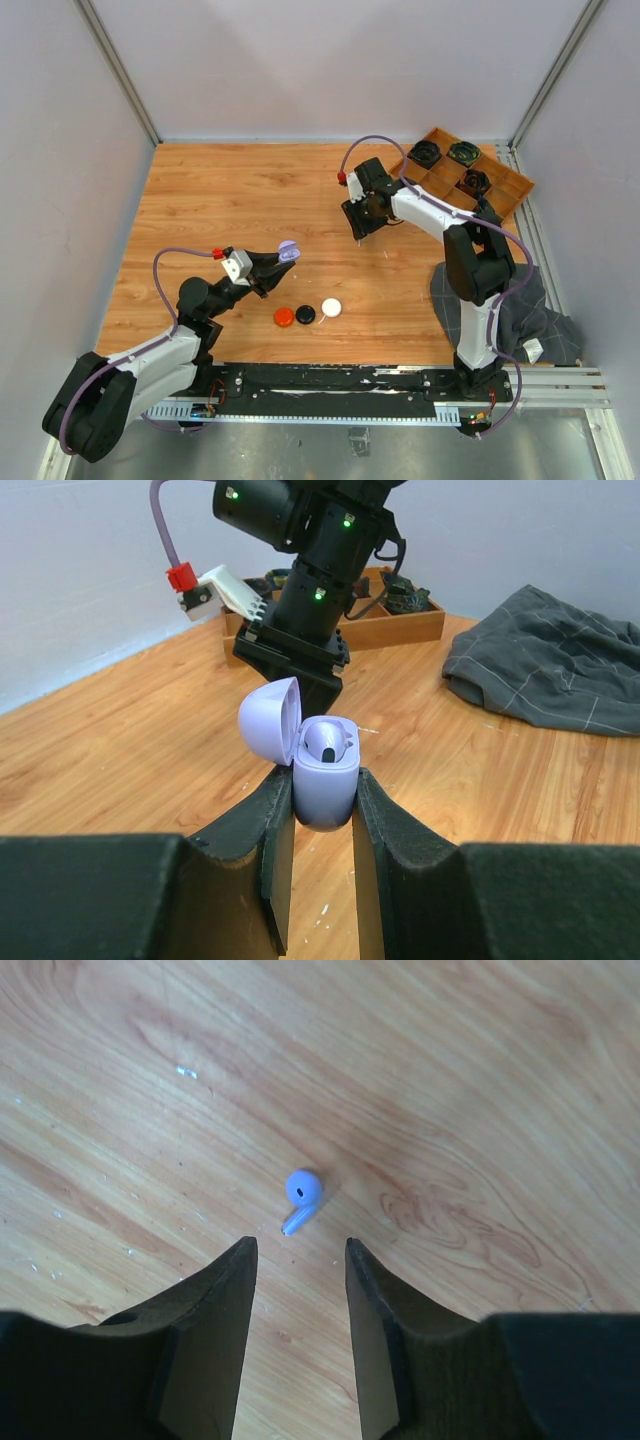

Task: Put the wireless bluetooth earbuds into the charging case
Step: Pick up the earbud from the center of the board.

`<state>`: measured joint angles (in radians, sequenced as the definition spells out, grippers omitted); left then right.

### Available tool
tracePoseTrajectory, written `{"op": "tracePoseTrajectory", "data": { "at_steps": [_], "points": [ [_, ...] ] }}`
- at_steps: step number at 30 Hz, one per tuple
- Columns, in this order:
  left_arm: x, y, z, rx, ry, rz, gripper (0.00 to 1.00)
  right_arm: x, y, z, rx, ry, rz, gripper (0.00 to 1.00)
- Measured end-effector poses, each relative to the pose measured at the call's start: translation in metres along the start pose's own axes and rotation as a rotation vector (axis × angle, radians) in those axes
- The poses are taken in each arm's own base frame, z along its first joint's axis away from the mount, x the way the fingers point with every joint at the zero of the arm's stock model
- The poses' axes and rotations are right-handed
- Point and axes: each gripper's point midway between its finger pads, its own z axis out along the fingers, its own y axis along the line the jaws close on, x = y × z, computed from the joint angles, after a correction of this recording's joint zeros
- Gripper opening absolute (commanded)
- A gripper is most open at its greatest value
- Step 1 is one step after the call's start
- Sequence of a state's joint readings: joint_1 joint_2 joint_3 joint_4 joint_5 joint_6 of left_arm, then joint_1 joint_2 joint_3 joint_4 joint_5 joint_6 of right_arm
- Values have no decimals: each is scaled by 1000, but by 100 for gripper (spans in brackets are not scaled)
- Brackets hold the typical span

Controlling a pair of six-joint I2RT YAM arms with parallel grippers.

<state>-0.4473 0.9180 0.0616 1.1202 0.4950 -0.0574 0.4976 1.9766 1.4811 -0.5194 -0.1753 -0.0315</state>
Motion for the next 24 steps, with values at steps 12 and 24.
{"op": "tracePoseTrajectory", "data": {
  "at_steps": [12, 24],
  "points": [
    [-1, 0, 0, 0, -5, 2, 0, -8, 0, 20, 20, -10, 84, 37],
    [-1, 0, 0, 0, -4, 0, 0, -5, -4, 34, 51, 11, 117, 33]
  ]
}}
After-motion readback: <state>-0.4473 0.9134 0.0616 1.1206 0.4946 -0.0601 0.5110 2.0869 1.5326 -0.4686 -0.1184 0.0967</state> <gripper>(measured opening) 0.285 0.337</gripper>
